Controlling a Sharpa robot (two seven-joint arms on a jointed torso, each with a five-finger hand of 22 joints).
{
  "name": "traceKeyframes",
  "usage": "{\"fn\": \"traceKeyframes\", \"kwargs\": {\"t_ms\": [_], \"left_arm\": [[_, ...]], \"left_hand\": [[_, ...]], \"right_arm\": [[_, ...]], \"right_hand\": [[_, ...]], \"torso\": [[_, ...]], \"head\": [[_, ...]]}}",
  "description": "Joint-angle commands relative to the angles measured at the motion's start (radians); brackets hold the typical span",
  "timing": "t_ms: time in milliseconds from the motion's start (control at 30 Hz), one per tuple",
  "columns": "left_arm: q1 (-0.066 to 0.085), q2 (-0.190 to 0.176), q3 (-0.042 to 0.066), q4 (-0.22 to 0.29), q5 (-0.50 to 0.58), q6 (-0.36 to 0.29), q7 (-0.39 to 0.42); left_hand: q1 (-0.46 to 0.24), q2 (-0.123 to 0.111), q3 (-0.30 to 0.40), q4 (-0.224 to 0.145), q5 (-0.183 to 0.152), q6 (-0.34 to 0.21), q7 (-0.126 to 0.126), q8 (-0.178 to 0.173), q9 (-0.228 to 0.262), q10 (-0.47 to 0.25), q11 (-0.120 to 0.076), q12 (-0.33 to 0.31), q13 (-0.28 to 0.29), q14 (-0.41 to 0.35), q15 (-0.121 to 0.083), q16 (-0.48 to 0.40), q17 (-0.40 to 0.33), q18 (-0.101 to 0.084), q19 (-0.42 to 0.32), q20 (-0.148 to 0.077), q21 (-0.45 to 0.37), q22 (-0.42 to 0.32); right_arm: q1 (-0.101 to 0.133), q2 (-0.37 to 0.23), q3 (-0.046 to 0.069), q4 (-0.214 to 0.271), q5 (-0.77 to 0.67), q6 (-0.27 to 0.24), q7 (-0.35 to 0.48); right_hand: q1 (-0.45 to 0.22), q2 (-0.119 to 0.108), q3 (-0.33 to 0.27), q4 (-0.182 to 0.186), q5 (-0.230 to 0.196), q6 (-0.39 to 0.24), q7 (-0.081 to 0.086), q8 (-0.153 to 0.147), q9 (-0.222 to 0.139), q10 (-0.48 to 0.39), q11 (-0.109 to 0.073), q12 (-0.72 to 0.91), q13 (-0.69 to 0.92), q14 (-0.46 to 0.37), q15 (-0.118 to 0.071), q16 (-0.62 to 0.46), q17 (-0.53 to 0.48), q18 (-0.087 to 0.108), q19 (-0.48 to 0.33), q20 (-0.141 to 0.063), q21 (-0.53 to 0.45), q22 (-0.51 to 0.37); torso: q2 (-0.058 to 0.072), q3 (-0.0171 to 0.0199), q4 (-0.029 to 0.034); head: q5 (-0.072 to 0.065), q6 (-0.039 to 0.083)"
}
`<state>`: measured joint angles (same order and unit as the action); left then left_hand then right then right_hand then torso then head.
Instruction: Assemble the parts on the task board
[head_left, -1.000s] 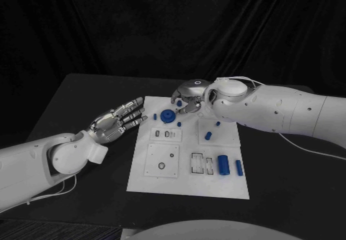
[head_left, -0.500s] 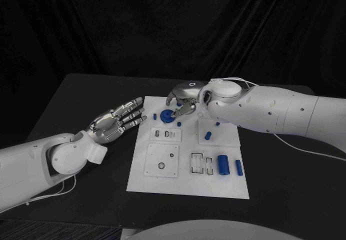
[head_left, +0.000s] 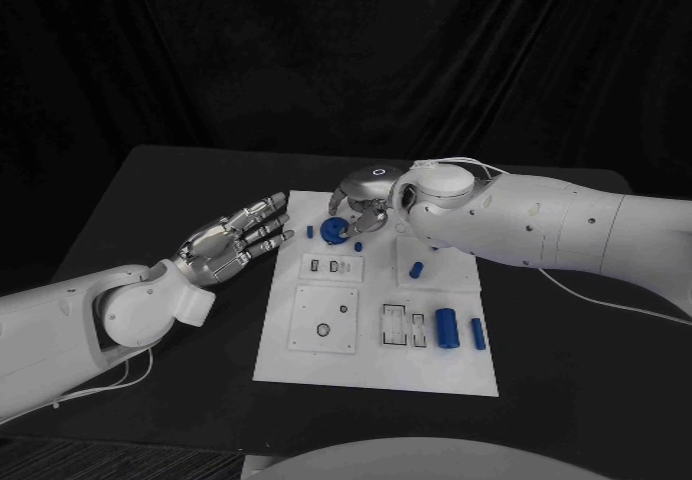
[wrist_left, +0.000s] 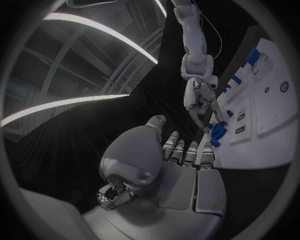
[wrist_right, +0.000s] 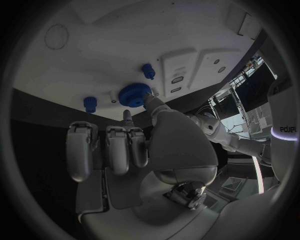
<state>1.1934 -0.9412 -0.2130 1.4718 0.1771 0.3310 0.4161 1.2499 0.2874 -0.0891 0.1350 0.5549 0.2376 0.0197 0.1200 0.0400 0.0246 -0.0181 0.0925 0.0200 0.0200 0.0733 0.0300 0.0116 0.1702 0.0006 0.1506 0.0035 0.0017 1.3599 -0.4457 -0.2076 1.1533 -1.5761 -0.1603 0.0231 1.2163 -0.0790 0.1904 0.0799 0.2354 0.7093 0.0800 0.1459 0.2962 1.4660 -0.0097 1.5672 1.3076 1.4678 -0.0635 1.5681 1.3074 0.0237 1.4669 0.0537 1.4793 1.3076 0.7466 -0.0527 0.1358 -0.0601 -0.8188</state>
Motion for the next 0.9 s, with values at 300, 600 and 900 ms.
{"fn": "traceKeyframes", "kwargs": {"t_ms": [300,600,900], "left_arm": [[0.0,0.006,0.001,0.0,0.0,0.012,0.008],[0.0,0.01,0.001,-0.004,0.0,0.015,0.009],[0.0,0.012,0.001,-0.007,0.0,0.017,0.009]], "left_hand": [[-0.007,-0.001,0.0,-0.006,0.006,-0.002,-0.001,0.004,0.0,-0.003,0.003,0.005,0.001,-0.001,0.008,0.007,0.001,-0.02,0.0,0.009,-0.003,-0.001],[-0.008,-0.001,0.001,-0.007,0.007,-0.003,-0.001,0.003,0.0,-0.004,0.004,0.004,0.001,-0.002,0.009,0.006,0.001,-0.02,0.0,0.009,-0.003,-0.002],[-0.008,-0.001,0.001,-0.007,0.007,-0.003,-0.001,0.003,0.0,-0.004,0.004,0.004,0.001,-0.002,0.009,0.006,0.001,-0.02,0.0,0.009,-0.003,-0.002]], "right_arm": [[-0.011,0.016,0.001,-0.014,-0.004,0.019,-0.004],[-0.017,0.02,0.001,-0.019,-0.004,0.025,-0.004],[-0.02,0.018,0.001,-0.019,-0.004,0.022,0.003]], "right_hand": [[0.028,0.013,0.006,-0.024,0.096,0.065,0.009,0.013,0.011,0.105,0.011,0.004,0.263,0.103,0.008,0.003,0.263,0.001,0.052,0.002,-0.001,0.231],[0.046,0.014,0.018,-0.043,0.144,0.12,0.005,0.04,0.043,0.105,0.009,0.004,0.263,0.103,0.006,0.003,0.263,0.002,0.051,0.001,-0.004,0.23],[0.074,0.017,0.033,-0.069,0.175,0.139,0.004,0.058,0.08,0.105,0.008,0.004,0.263,0.103,0.004,0.003,0.263,0.001,0.051,-0.002,-0.003,0.23]], "torso": [[0.0,0.0,-0.0009],[-0.001,0.0003,0.0006],[-0.001,0.0004,0.0004]], "head": [[0.001,0.001],[0.002,-0.001],[0.001,-0.001]]}}
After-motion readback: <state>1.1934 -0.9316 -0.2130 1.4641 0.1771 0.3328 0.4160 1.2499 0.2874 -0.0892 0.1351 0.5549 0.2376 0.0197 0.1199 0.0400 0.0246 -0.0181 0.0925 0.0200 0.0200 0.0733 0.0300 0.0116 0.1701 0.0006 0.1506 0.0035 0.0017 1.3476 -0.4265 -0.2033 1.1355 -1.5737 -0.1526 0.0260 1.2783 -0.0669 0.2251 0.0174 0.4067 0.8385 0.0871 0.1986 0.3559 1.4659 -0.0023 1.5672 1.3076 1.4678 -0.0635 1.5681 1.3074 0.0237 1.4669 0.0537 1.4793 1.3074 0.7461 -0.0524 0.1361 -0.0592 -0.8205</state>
